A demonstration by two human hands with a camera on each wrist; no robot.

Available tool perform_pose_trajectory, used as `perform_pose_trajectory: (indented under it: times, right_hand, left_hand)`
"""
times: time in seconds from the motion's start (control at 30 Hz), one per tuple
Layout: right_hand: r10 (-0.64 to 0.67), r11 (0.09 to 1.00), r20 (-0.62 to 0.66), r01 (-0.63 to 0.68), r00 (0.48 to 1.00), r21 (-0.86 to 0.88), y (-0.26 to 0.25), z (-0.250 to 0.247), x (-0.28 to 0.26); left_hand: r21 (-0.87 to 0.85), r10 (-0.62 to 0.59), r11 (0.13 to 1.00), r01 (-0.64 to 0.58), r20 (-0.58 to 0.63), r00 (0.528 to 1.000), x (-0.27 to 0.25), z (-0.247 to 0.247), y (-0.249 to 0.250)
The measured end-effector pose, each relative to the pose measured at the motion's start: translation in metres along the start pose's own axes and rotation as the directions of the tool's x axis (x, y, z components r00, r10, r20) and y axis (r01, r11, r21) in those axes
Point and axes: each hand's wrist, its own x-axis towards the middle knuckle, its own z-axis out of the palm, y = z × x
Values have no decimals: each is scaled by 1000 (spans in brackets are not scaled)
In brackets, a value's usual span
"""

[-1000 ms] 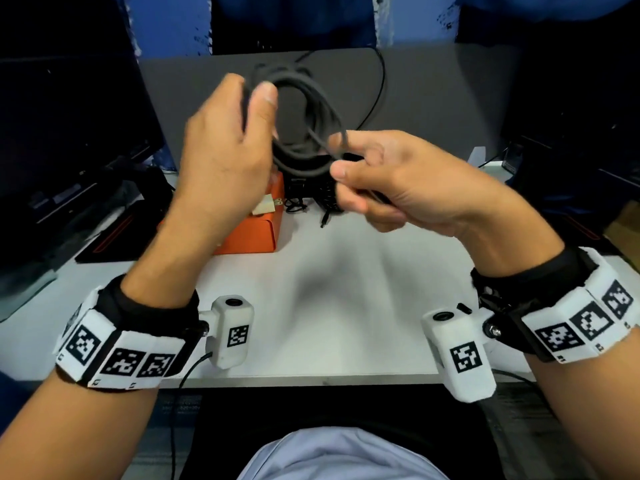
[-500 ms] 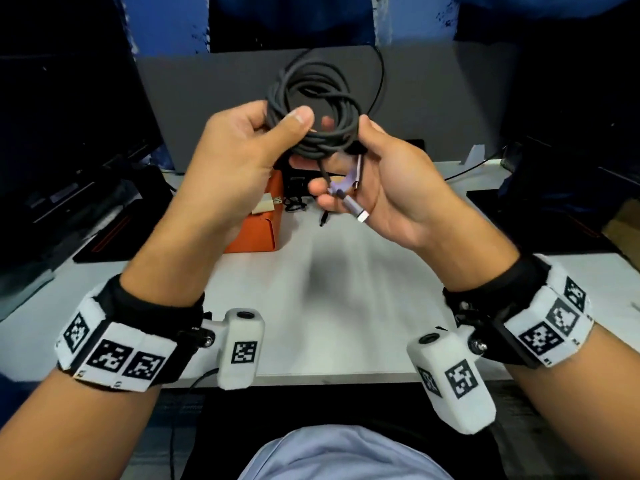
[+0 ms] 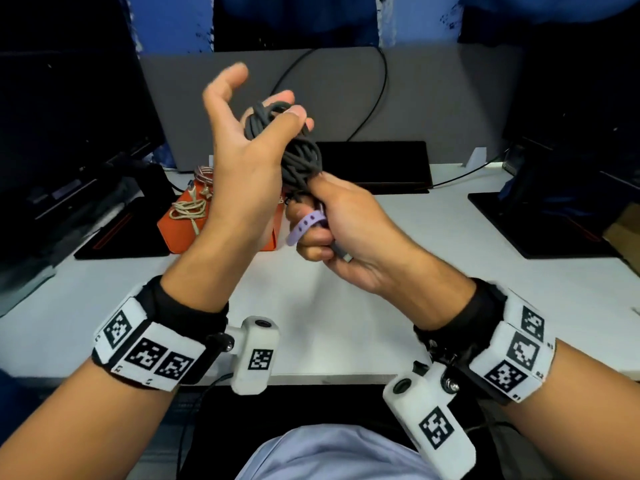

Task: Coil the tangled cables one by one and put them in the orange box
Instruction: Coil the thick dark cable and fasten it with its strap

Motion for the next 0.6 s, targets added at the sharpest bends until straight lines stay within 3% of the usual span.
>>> perform_pose_trajectory:
  times: [0.1, 0.23, 0.43, 0.53, 0.6]
  right_hand:
    - [43, 999, 24, -43, 999, 6, 2, 3, -3]
    - [69, 997, 73, -73, 995, 41, -1, 6, -8]
    - [57, 990, 87, -68, 995, 123, -1, 8, -8]
    - [20, 987, 29, -24, 999, 158, -3, 8, -6]
    - [-8, 978, -13, 11, 1000, 208, -7, 7, -5]
  left_hand:
    - [-6, -8, 1000, 8, 95, 995, 5, -7, 4]
    - [-149, -104, 983, 106, 22, 994, 8, -10, 5]
    - [-384, -310, 880, 280, -17, 950, 10, -5, 5]
    - [-339, -291, 904, 261, -37, 956, 7, 0, 4]
    - [-275, -187, 944, 181, 5, 982, 2, 4, 1]
